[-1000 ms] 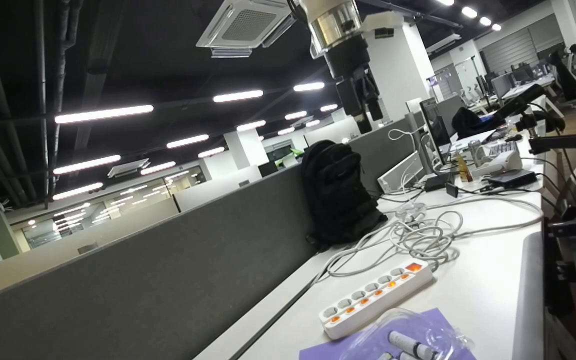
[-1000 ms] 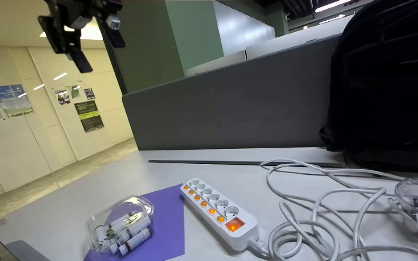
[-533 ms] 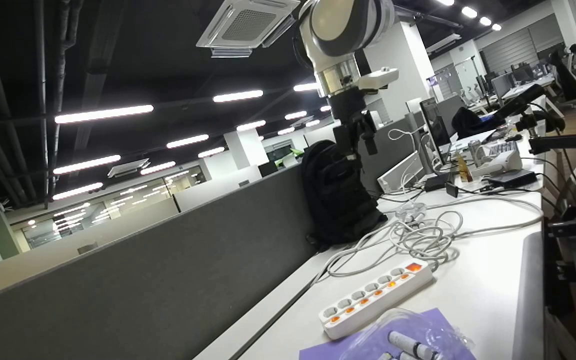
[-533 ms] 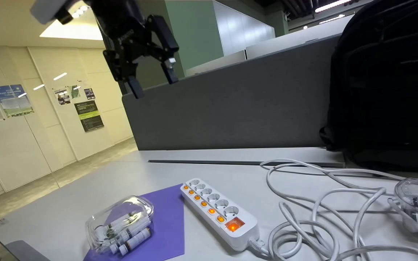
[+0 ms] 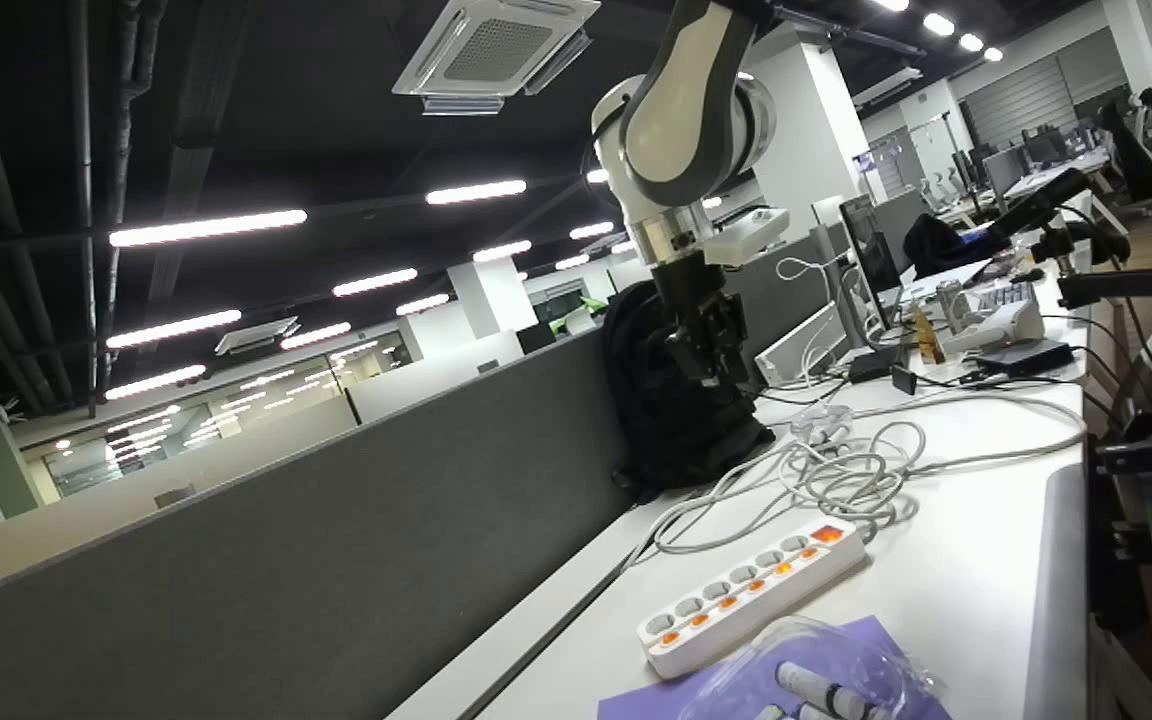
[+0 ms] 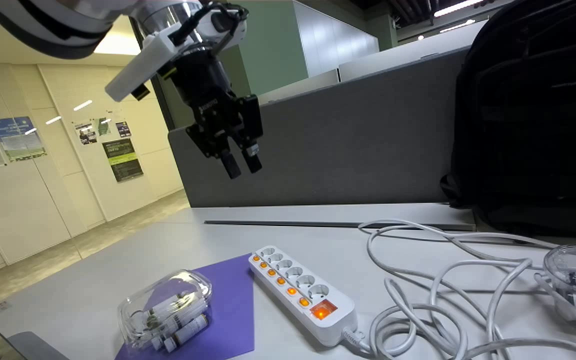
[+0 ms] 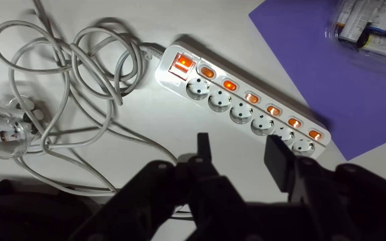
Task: Turn off the third switch from the right
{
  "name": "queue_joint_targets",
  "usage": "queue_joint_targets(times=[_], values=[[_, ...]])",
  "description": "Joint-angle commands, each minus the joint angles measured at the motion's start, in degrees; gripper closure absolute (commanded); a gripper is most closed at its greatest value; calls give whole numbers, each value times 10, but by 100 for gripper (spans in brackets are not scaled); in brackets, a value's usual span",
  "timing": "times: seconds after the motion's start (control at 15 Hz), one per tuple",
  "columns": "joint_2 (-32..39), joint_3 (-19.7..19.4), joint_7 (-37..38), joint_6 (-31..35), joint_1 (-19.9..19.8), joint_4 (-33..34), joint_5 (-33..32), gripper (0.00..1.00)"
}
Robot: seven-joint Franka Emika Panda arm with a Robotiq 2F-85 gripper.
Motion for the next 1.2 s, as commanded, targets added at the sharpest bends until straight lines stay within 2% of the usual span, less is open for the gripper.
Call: queue_joint_targets(times=[0.0,0.07,0.2,0.33,0.4,0.73,0.87,1.13], values=[[50,7,54,11,-10,20,-22,81],[62,5,63,14,-11,22,-25,90],[88,2,92,20,-16,27,-44,99],[110,-2,111,19,-18,32,-60,100],[84,-5,74,21,-10,12,-39,99],[109,-8,87,22,-12,24,-45,100],[114,-7,118,41,-12,17,-63,100],[155,-12,93,60,-11,28,-2,100]])
